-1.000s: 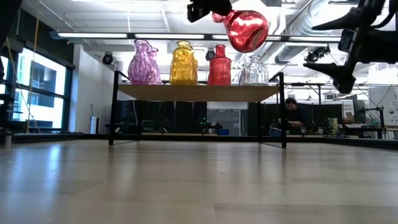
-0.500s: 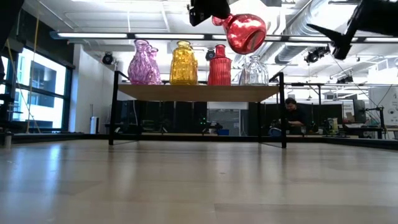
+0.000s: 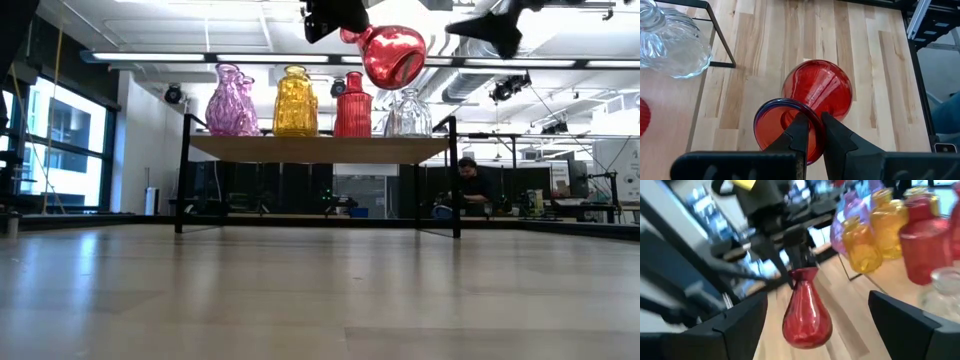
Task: Sort vases onto shelf
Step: Put the red vase on the shelf aligned with the other red vases
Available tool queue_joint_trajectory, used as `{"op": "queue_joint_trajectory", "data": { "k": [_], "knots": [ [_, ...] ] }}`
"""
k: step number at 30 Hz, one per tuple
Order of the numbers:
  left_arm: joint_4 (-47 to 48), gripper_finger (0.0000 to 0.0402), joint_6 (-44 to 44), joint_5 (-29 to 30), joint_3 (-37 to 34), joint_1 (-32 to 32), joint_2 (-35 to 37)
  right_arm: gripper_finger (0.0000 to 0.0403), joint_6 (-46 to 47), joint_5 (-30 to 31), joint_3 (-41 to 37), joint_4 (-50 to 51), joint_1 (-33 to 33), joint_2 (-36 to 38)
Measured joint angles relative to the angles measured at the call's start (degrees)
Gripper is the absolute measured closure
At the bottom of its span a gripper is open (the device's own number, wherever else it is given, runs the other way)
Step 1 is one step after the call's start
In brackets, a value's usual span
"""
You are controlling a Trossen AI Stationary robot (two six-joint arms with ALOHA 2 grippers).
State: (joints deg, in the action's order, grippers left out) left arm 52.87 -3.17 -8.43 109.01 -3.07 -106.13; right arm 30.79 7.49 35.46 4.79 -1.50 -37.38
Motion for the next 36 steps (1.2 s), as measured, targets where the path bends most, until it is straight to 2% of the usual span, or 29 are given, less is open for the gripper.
{"op": "queue_joint_trajectory", "data": {
  "k": [6, 11, 15, 24, 31, 36],
  "knots": [
    [0.0, 0.0380, 0.0, 0.0, 0.0, 0.2, 0.0, 0.0072, -7.2, -2.0, 10.7, 7.8, 0.0, -11.4],
    [0.0, 0.0380, 0.5, 0.0, 0.0, 0.2, 0.0, 0.0072, -7.5, -2.8, 16.8, 13.2, 1.7, -18.3],
    [0.0, 0.0380, 2.2, 0.1, 0.0, 0.2, 0.0, 0.0072, -7.3, -9.8, 19.5, 13.4, 3.5, -23.2],
    [0.0, 0.0380, 3.6, 0.2, 0.0, 0.2, 0.0, 0.0072, -7.8, -16.8, 24.5, 13.4, 4.5, -32.1],
    [0.0, 0.0380, 4.9, 0.2, 0.0, 0.2, 0.0, 0.0072, -9.4, -17.9, 26.6, 14.1, 4.5, -36.9],
    [0.1, 0.0380, 4.9, 0.2, 0.0, 0.2, 0.1, 0.0073, -10.1, -21.3, 26.6, 13.9, 5.2, -38.5]
  ]
}}
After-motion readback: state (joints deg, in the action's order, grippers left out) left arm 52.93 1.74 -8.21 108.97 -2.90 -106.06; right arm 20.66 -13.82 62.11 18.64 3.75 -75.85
